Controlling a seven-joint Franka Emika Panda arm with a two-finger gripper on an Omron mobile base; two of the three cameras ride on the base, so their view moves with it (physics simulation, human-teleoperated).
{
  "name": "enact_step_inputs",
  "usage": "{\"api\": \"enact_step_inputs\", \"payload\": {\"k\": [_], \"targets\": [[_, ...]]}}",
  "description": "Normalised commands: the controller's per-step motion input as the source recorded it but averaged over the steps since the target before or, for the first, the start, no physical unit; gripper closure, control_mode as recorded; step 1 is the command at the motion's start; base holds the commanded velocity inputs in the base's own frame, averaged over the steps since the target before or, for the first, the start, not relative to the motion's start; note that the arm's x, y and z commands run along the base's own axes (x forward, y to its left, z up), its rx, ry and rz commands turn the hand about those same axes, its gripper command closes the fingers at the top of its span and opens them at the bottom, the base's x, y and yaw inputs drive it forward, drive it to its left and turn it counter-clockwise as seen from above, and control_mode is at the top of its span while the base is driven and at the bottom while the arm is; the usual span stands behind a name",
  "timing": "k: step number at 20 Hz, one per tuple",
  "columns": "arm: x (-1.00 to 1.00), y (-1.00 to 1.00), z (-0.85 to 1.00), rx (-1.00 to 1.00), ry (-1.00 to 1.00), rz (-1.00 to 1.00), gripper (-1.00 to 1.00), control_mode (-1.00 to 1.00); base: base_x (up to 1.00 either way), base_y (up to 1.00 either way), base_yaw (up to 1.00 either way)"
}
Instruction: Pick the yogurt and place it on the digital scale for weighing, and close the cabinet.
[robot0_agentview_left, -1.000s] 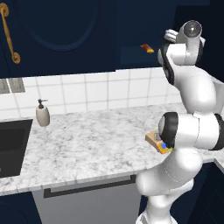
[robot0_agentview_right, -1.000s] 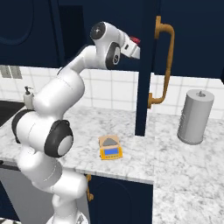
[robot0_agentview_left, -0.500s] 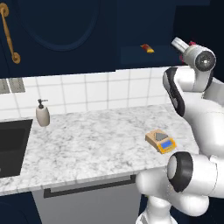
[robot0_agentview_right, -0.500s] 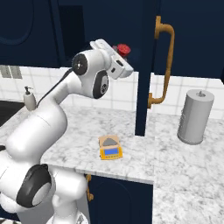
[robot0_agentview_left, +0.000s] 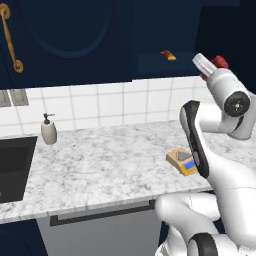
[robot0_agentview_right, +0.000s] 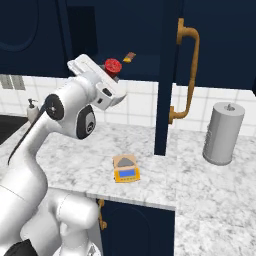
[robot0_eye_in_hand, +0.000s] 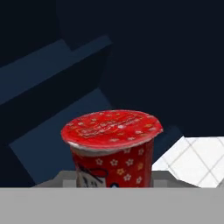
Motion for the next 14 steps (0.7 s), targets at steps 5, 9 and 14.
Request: {"api": "enact_step_inputs", "payload": {"k": [5, 9, 14], "targets": [[-0.83, 0.01, -0.05, -0.09, 0.00, 0.41, 1.00, -1.00, 0.00, 0.00, 0.00], [-0.47, 0.24, -0.11, -0.20, 0.00, 0.45, 1.00, -1.00, 0.00, 0.00, 0.00], [-0.05, 0.51, -0.25, -0.37, 0.00, 0.33, 1.00, -1.00, 0.00, 0.00, 0.00]]}}
